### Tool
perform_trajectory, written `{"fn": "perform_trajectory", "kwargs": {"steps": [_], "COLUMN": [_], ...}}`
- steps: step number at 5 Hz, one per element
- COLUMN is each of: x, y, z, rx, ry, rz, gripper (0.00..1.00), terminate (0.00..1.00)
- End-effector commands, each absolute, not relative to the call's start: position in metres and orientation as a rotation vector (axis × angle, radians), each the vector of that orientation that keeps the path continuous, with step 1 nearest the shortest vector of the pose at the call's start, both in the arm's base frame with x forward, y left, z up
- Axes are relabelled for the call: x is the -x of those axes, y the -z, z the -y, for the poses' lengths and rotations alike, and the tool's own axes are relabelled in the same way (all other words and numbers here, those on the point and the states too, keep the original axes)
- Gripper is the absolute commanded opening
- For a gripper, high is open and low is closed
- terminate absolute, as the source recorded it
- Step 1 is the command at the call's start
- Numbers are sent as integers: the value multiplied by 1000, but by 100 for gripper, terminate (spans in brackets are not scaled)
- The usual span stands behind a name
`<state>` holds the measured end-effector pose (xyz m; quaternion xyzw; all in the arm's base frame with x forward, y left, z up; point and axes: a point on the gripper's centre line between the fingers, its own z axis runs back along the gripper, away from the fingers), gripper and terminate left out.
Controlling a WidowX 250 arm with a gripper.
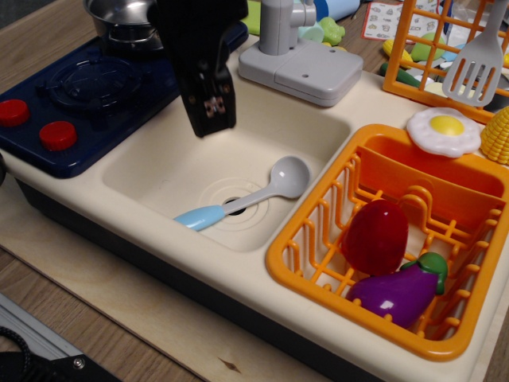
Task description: Put spoon into pan
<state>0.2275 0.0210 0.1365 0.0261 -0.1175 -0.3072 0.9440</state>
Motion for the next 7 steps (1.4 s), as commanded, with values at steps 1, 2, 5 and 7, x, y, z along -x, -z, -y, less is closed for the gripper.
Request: {"fn": "perform_trajectory", "kwargs": {"steps": [1,2,5,7], "x": [-231,-229,-218,-224], "y": [-113,-95,-32,-28], "z": [-12,-5,-16,-22], "rx": [-16,-19,-63,-43], "ry": [609,593,595,572], "rz": [268,258,275,240], "gripper": [100,100,100,0], "terminate": [0,0,0,0]}}
